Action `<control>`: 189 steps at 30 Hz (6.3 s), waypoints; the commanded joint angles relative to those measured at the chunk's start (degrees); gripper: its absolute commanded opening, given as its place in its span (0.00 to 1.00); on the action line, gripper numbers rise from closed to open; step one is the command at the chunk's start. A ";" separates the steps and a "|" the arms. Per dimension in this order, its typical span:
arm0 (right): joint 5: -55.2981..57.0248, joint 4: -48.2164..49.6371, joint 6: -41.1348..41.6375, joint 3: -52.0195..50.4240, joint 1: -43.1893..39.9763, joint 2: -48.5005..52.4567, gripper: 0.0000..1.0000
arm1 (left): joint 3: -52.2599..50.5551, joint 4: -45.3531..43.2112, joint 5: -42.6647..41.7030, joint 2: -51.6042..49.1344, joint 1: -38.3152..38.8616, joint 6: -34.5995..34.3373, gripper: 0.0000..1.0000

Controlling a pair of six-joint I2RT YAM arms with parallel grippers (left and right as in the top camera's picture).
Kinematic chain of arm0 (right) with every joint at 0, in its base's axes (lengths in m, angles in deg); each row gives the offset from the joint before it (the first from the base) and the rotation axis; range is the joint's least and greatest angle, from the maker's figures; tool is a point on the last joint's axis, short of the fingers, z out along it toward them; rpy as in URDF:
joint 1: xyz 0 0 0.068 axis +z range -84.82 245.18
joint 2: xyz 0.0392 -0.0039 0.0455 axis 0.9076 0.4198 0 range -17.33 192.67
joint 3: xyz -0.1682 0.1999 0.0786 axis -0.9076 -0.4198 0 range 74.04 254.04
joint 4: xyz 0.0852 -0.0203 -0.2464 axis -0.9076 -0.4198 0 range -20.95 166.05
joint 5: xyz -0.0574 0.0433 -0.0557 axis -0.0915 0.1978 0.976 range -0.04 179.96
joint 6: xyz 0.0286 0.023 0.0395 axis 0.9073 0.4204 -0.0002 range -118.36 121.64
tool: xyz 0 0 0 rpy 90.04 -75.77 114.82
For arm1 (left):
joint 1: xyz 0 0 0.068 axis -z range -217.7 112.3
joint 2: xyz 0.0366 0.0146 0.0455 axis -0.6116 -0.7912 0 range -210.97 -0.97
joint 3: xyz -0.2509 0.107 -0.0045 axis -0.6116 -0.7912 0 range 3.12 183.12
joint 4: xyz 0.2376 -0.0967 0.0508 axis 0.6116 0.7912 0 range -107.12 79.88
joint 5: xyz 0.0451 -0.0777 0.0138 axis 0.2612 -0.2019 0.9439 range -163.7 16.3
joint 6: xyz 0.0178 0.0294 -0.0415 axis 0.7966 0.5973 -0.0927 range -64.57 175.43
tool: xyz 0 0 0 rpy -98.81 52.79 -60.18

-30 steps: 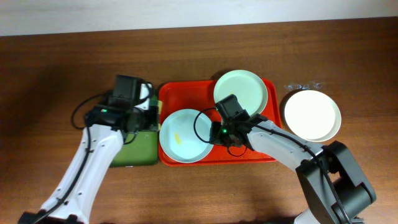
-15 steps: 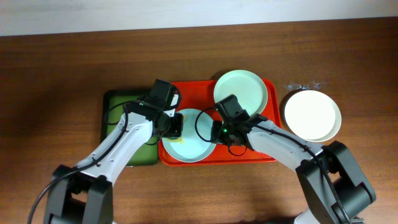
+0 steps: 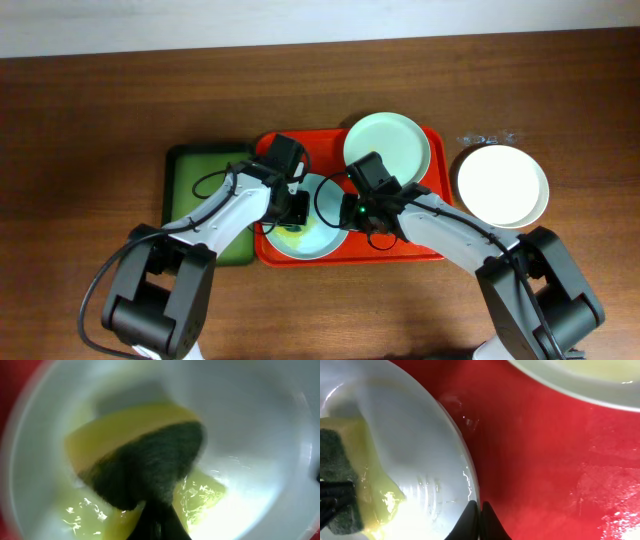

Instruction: Clean dirty plates on tray and stack at the side

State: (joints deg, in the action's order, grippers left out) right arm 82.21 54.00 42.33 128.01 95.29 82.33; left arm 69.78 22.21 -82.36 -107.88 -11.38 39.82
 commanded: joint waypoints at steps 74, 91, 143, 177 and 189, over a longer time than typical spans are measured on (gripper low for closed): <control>0.96 -1.11 -1.44 -0.20 0.26 1.01 0.04 | -1.49 13.20 17.97 19.61 -16.61 -1.75 0.00; 0.96 -1.53 -1.44 -0.20 0.26 1.01 0.04 | -18.21 -3.54 22.21 19.52 -16.65 -1.73 0.48; -2.38 -20.26 -0.63 9.29 -6.64 -8.57 0.04 | 1.42 8.98 8.20 26.58 -26.49 -4.96 0.99; -0.94 -11.45 4.50 18.73 -0.66 -6.32 0.04 | 2.56 13.05 6.29 29.16 -41.11 -3.43 0.99; 16.17 -3.15 4.85 18.73 9.33 -1.55 0.04 | 2.56 13.05 6.29 29.16 -41.11 -3.43 0.99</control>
State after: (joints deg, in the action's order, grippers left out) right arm 91.19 49.30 46.70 145.30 101.91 79.31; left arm 71.02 35.39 -75.28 -79.93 -52.29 35.90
